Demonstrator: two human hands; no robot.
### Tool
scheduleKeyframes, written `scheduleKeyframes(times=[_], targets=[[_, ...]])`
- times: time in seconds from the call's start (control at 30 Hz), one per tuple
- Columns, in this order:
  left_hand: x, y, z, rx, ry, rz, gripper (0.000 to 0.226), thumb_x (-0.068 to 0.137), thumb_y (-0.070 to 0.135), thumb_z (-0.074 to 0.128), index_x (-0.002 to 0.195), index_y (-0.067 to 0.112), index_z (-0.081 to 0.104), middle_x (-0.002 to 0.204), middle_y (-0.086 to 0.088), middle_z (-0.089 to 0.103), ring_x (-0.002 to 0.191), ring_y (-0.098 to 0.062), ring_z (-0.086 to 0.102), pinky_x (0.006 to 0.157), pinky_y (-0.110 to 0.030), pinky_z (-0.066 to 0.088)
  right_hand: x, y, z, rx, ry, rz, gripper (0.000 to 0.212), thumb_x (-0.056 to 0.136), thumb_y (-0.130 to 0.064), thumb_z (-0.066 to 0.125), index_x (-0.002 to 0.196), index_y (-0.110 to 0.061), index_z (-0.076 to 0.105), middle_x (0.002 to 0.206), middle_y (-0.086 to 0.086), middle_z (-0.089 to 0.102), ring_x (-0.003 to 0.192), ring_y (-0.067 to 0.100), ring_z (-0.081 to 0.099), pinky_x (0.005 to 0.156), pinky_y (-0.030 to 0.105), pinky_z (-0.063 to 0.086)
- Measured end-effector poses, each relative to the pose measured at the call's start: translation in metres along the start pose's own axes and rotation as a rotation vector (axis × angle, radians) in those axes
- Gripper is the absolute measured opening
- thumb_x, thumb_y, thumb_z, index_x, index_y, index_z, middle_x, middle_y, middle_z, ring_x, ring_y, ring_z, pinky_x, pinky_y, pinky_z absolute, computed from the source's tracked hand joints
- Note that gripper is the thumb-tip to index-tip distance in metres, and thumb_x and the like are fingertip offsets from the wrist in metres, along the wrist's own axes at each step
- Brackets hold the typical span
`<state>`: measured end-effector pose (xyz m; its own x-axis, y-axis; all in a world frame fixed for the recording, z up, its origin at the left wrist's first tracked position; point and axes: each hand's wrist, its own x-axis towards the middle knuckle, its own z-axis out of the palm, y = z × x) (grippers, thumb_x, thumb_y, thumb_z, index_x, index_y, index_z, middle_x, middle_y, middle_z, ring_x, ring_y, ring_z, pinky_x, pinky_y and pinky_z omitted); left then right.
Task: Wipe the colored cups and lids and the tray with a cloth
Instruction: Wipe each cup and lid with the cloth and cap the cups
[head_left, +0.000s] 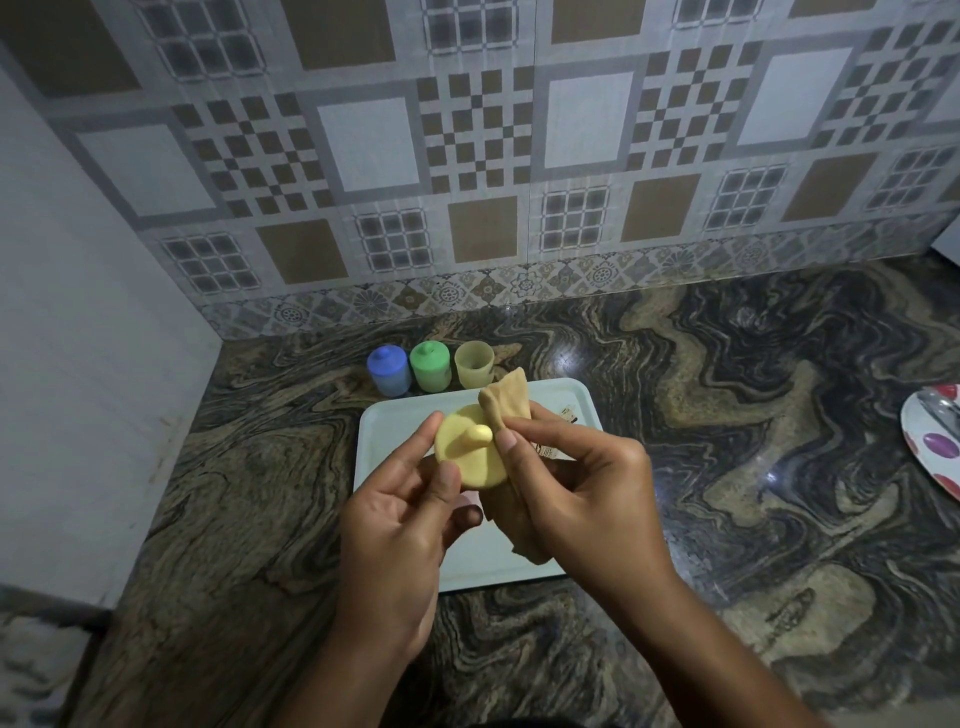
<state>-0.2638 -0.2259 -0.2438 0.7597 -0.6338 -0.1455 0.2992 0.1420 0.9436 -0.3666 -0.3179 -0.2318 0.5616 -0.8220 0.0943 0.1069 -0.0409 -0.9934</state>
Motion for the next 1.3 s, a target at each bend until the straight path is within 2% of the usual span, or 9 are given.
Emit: scheduleKeyframes(times=[0.1,0.23,0.43,0.63,0.77,0.93,1.03,1.17,1.3], targets=[[0.001,-0.001,0.001,-0.029,0.028,-0.017,0.044,0.079,0.021,0.064,0.123,0.015,0.064,0.098,-0.011,0.076,0.08,-0.02,0.071,0.065,-0.038,0.057,0.0,-0.002,0.0,0.042,-0.001,0.012,0.016,0.095,-0.01,0.07,0.094,-0.02,0.083,0.098,0.007,0.079,0.041,0.023,0.052,0.033,0.034,0.039],[0.0,-0.002,0.004,-0.105,0.098,-0.014,0.035,0.081,0.024,0.062,0.111,0.006,0.064,0.098,-0.013,0.076,0.074,-0.018,0.074,0.051,-0.026,0.055,-0.004,-0.004,0.005,0.029,-0.044,-0.034,0.027,0.095,-0.003,0.069,0.091,-0.026,0.081,0.103,-0.015,0.077,0.05,0.019,0.06,0.04,0.028,0.042],[0.0,-0.002,-0.002,-0.075,-0.008,-0.006,0.04,0.077,0.016,0.065,0.117,0.017,0.067,0.097,-0.009,0.076,0.073,-0.018,0.068,0.061,-0.031,0.057,-0.004,-0.003,0.002,0.043,0.006,0.014,0.02,0.094,-0.008,0.07,0.089,-0.023,0.083,0.1,0.007,0.077,0.044,0.025,0.057,0.034,0.034,0.042],[0.001,-0.005,-0.009,0.064,-0.155,0.006,0.054,0.082,0.014,0.059,0.136,0.019,0.055,0.121,-0.003,0.072,0.113,-0.024,0.067,0.082,-0.043,0.059,0.0,0.004,-0.003,-0.081,0.017,-0.008,0.015,0.094,-0.012,0.071,0.094,-0.023,0.081,0.1,-0.013,0.079,0.047,0.023,0.068,0.042,0.027,0.046],[0.004,-0.008,-0.01,0.12,-0.109,0.052,0.048,0.085,0.011,0.059,0.132,0.022,0.058,0.12,-0.004,0.072,0.109,-0.033,0.068,0.09,-0.06,0.054,0.005,0.016,-0.002,-0.124,-0.064,-0.075,0.012,0.094,-0.017,0.071,0.102,-0.02,0.079,0.124,-0.011,0.073,0.08,0.008,0.076,0.064,0.028,0.055],[0.007,-0.01,-0.011,-0.022,-0.048,-0.075,0.046,0.087,0.01,0.055,0.132,0.018,0.059,0.12,-0.006,0.072,0.102,-0.024,0.069,0.099,-0.069,0.044,0.004,0.021,-0.003,-0.241,-0.103,-0.193,0.014,0.092,-0.018,0.069,0.102,-0.019,0.079,0.134,-0.002,0.069,0.078,0.005,0.073,0.065,0.035,0.059],[0.01,-0.005,-0.011,0.001,-0.071,-0.068,0.049,0.081,0.015,0.06,0.129,0.022,0.061,0.116,-0.006,0.074,0.091,-0.019,0.072,0.095,-0.058,0.051,0.001,0.015,-0.002,0.012,-0.042,-0.029,0.009,0.097,-0.011,0.068,0.097,-0.012,0.077,0.109,0.0,0.078,0.072,0.025,0.077,0.056,0.043,0.062],[0.012,-0.002,-0.011,0.153,0.0,0.106,0.036,0.078,0.013,0.069,0.114,0.021,0.071,0.112,0.005,0.075,0.084,-0.025,0.074,0.066,-0.038,0.061,0.001,0.006,0.0,0.181,0.038,0.042,0.012,0.1,-0.007,0.059,0.098,-0.009,0.07,0.082,0.009,0.078,0.066,0.024,0.07,0.051,0.045,0.061],[0.011,0.0,-0.011,0.182,0.028,0.125,0.022,0.082,0.011,0.07,0.102,0.016,0.077,0.12,0.003,0.072,0.089,-0.038,0.073,0.068,-0.051,0.061,0.0,0.008,0.002,0.13,0.039,0.047,0.011,0.099,-0.008,0.061,0.098,-0.011,0.071,0.085,0.007,0.079,0.062,0.017,0.071,0.044,0.024,0.054]])
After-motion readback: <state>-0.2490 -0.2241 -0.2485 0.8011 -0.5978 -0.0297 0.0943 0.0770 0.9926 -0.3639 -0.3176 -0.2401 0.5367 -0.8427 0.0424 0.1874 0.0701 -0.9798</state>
